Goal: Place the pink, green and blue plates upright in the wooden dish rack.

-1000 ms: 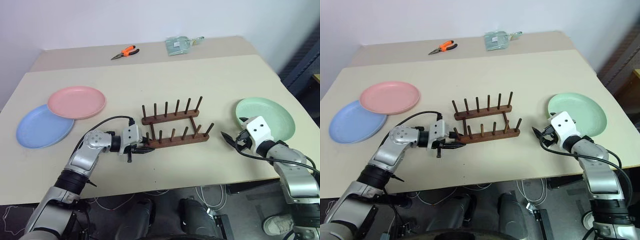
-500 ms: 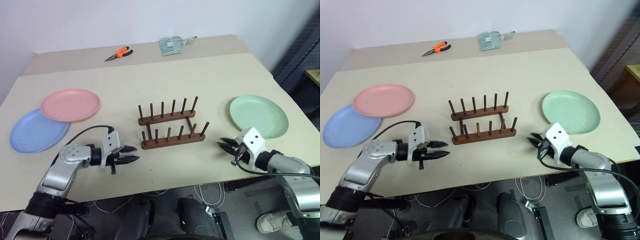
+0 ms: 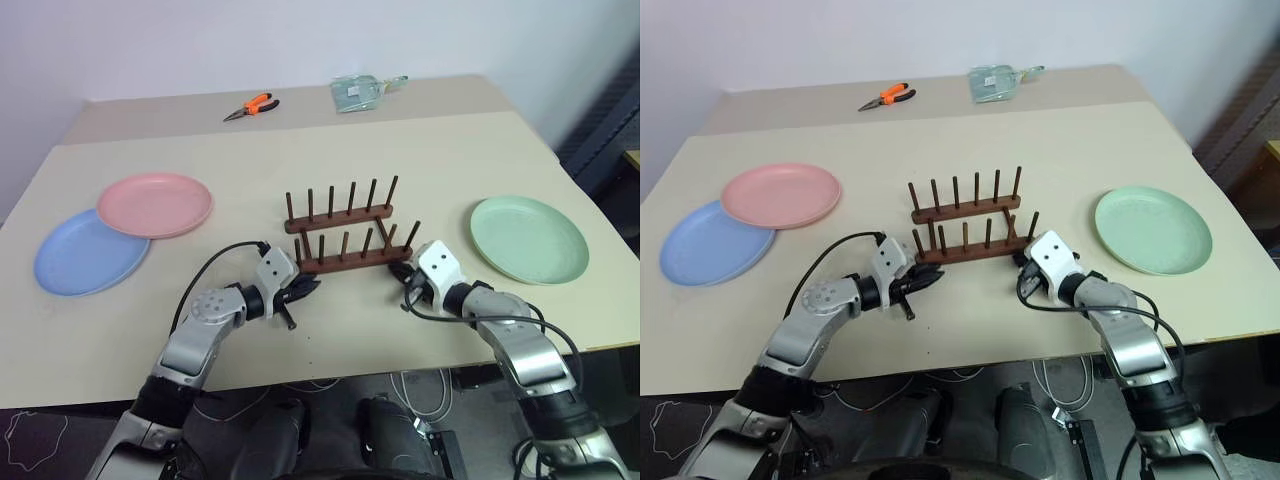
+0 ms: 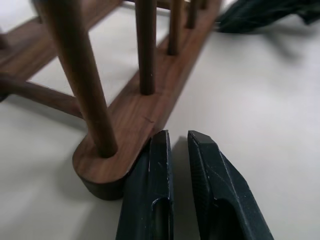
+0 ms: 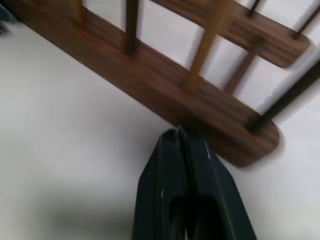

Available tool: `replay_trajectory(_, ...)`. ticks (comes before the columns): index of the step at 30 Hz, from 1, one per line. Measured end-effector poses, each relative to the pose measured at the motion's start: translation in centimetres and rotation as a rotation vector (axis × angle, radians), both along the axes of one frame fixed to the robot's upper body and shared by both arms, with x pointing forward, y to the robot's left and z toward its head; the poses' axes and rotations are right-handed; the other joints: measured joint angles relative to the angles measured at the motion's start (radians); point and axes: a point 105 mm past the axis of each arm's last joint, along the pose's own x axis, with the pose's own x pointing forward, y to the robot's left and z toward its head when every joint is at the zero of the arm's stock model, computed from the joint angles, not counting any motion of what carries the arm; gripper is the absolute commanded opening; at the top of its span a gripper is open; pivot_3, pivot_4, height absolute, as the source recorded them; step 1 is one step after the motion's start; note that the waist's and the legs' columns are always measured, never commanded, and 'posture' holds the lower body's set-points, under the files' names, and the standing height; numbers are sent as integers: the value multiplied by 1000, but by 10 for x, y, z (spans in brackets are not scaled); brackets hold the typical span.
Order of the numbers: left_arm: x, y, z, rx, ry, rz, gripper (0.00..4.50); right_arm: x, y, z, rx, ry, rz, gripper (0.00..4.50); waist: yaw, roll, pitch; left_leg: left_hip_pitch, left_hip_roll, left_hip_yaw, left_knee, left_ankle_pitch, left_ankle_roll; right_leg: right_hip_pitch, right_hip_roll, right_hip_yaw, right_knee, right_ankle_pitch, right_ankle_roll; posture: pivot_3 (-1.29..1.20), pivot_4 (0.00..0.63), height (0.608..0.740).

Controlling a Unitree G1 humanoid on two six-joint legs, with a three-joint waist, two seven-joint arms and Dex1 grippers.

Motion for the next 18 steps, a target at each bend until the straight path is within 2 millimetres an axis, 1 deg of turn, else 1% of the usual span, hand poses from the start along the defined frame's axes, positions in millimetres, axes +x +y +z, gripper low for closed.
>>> replay_trajectory(3, 8, 3, 1, 5, -25, 39, 592, 4, 0, 0, -4, -12, -8, 0, -1, 0, -1, 0, 0, 0, 0, 0, 0, 0, 0, 0, 0, 0, 0, 0, 150, 740)
replay_trajectory(8, 12, 8, 1, 3, -41, 72, 592, 5, 0, 0, -5, -19, -1, 0, -3, 0, -2, 0, 0, 0, 0, 0, 0, 0, 0, 0, 1, 0, 0, 0, 150, 740)
replay_trajectory(9, 11, 9, 3, 0, -48, 75, 531, 4, 2, 0, 9, -8, 15, 523, -3, 0, -2, 0, 0, 0, 0, 0, 0, -1, 0, 0, 1, 0, 0, 0, 150, 740)
replay_trajectory(10, 10, 12, 3, -2, -50, 82, 531, 2, 4, 1, 27, 8, 38, 789, -6, 0, -2, 0, 0, 0, -1, 0, 0, -1, 0, 0, 1, 0, 0, 0, 150, 740)
replay_trajectory(12, 5, 19, 3, -3, -41, 89, 1079, -3, 8, 1, 47, 34, 85, 1747, -12, 0, -2, 0, 0, 0, -2, 0, 0, -2, 1, 0, 1, 0, 0, 0, 150, 740)
replay_trajectory(13, 1, 26, 3, -14, -25, 99, 1397, -8, 12, 3, 57, 43, 122, 2258, -16, 0, -2, 0, 1, 0, -3, 0, 0, -2, 1, 0, 1, 0, 0, 0, 150, 740)
replay_trajectory(14, -2, 33, 3, -29, -7, 114, 1865, -12, 17, 7, 65, 44, 156, 2783, -21, 0, -2, 0, 1, 0, -3, 0, 0, -2, 1, 0, 1, 0, 0, 0, 150, 740)
replay_trajectory(15, -5, 40, 5, -58, 10, 136, 2300, -15, 21, 11, 72, 38, 183, 3181, -25, 0, -1, 0, 1, 0, -3, 0, 0, -3, 1, 0, 1, 0, 0, 0, 150, 740)
replay_trajectory(16, -5, 49, 7, -86, 26, 180, 2843, -18, 25, 15, 79, 29, 205, 3770, -26, 0, -1, 0, 1, 0, -3, 0, 0, -3, 1, 0, 1, 0, 0, 0, 150, 740)
replay_trajectory(17, -3, 59, 10, -108, 29, 237, 3291, -19, 28, 19, 84, 18, 221, 4222, -25, -1, -1, -1, 1, 0, -2, 0, 0, -3, 1, 0, 1, 0, 0, 0, 150, 740)
replay_trajectory(18, 1, 70, 15, -132, 20, 300, 3724, -20, 31, 21, 84, 9, 233, 4263, -23, -1, 0, -1, 1, -1, -2, 0, -1, -3, 1, 0, 1, 0, 0, 0, 150, 740)
